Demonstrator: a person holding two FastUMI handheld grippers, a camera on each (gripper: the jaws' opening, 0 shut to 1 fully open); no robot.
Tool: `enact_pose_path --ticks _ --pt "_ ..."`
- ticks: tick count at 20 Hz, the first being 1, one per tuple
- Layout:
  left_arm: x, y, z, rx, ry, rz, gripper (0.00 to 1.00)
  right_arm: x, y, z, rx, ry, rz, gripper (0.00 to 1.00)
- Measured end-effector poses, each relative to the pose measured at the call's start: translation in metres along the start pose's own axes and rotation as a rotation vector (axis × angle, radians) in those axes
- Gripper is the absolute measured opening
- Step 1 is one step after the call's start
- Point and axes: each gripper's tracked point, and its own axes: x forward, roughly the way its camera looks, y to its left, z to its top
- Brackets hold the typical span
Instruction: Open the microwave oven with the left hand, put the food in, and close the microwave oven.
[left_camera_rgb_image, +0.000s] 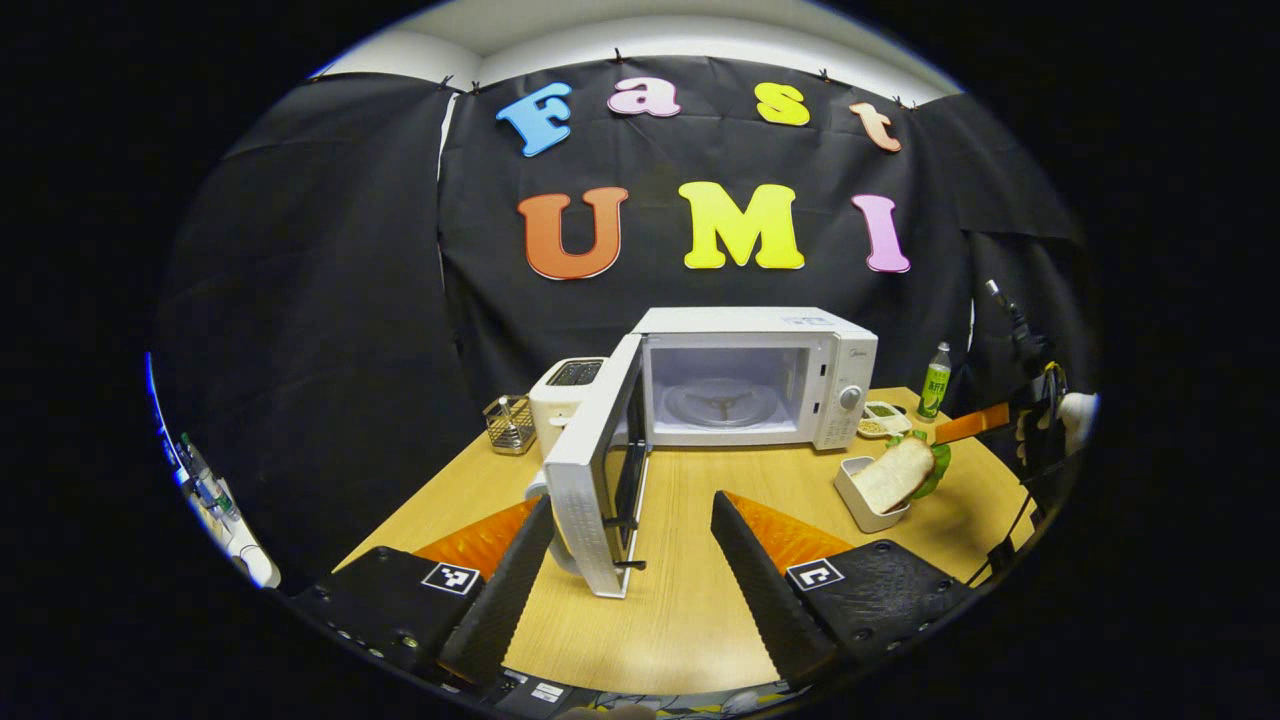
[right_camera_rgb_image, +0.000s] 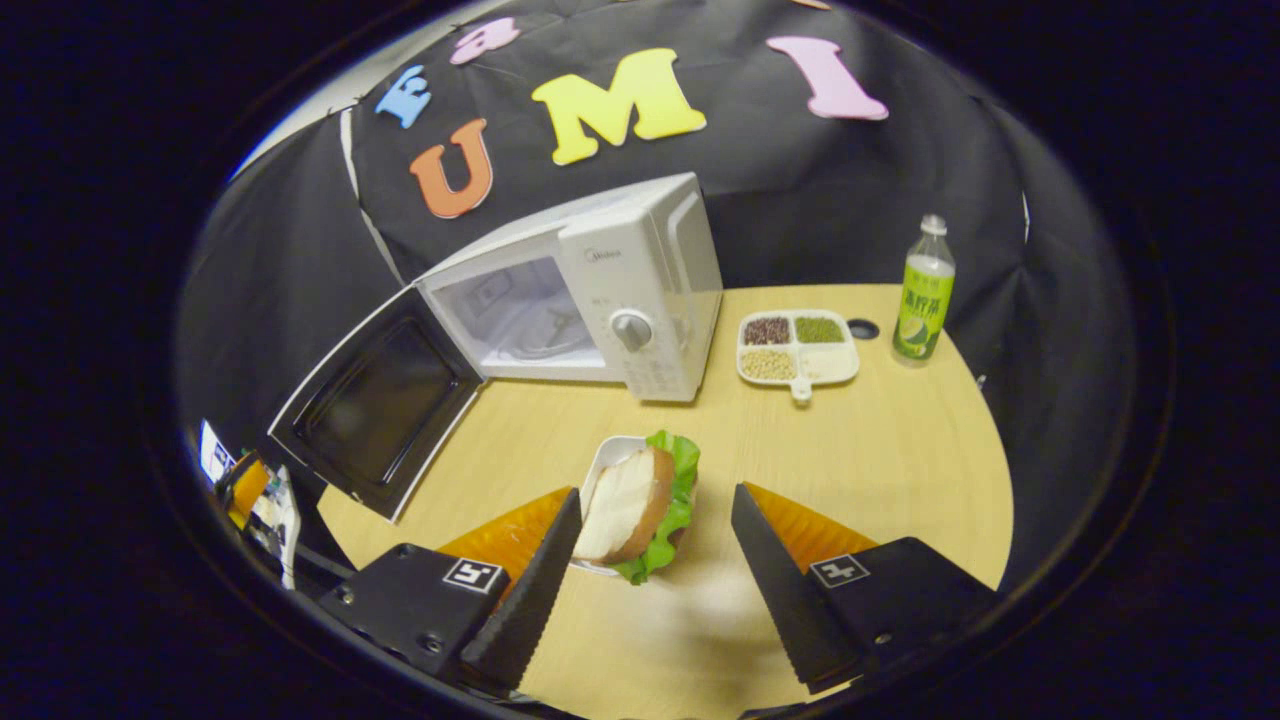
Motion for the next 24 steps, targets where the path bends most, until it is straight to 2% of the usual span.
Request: enact_pose_path --ticks 1,2,3,4,5,6,7,8,9,10,11,12,14,15,17,18,21,24 --pt "-0.001 -0.009 0.004 -0.002 -0.001 0.002 0.96 0.010 -0.001 -0.002 0.034 0.033 0.026 0.95" --pt "-0.002 -0.016 0.009 -0.005 -0.002 0.008 0.96 0.018 -0.001 -0.005 0.072 0.075 0.053 0.82" --pt "-0.003 -0.023 0.013 -0.005 -0.001 0.016 0.96 0.026 -0.001 -0.008 0.117 0.112 0.085 0.79" --pt "-0.005 -0.029 0.017 -0.003 -0.002 0.029 0.96 0.034 0.000 -0.012 0.162 0.155 0.119 0.77" --pt "-0.006 -0.034 0.020 0.001 -0.001 0.042 0.95 0.037 0.002 -0.015 0.210 0.196 0.152 0.81" --pt "-0.007 -0.037 0.022 0.007 0.001 0.061 0.95 0.041 0.004 -0.015 0.264 0.223 0.182 0.69" --pt "-0.008 -0.040 0.024 0.007 0.001 0.075 0.95 0.042 0.003 -0.017 0.313 0.255 0.196 0.72" --pt "-0.011 -0.044 0.026 0.006 0.004 0.090 0.96 0.046 0.004 -0.018 0.354 0.286 0.216 0.53" --pt "-0.013 -0.047 0.025 0.002 0.007 0.102 0.95 0.045 0.007 -0.017 0.399 0.306 0.247 0.43" --pt "-0.014 -0.050 0.025 -0.001 0.011 0.115 0.96 0.046 0.007 -0.017 0.424 0.326 0.257 0.49" --pt "-0.015 -0.051 0.025 -0.002 0.019 0.125 0.95 0.044 0.007 -0.018 0.427 0.334 0.266 0.32" --pt "-0.017 -0.053 0.024 -0.002 0.025 0.131 0.95 0.043 0.006 -0.017 0.424 0.341 0.272 0.42" --pt "-0.017 -0.055 0.027 0.005 0.021 0.133 0.96 0.042 0.008 -0.015 0.410 0.350 0.278 0.40" --pt "-0.018 -0.055 0.028 0.010 0.018 0.134 0.96 0.041 0.009 -0.012 0.397 0.342 0.283 0.30" --pt "-0.014 -0.053 0.030 0.010 0.010 0.115 0.95 0.033 0.016 -0.003 0.368 0.320 0.283 0.29" --pt "-0.011 -0.051 0.030 0.017 0.010 0.111 0.95 0.027 0.021 0.005 0.360 0.302 0.286 0.37" --pt "-0.006 -0.039 0.032 0.033 0.005 0.078 0.96 0.012 0.044 0.029 0.359 0.233 0.300 0.37" --pt "-0.002 -0.028 0.034 0.056 0.004 0.029 0.95 0.006 0.077 0.056 0.409 0.145 0.310 0.37"
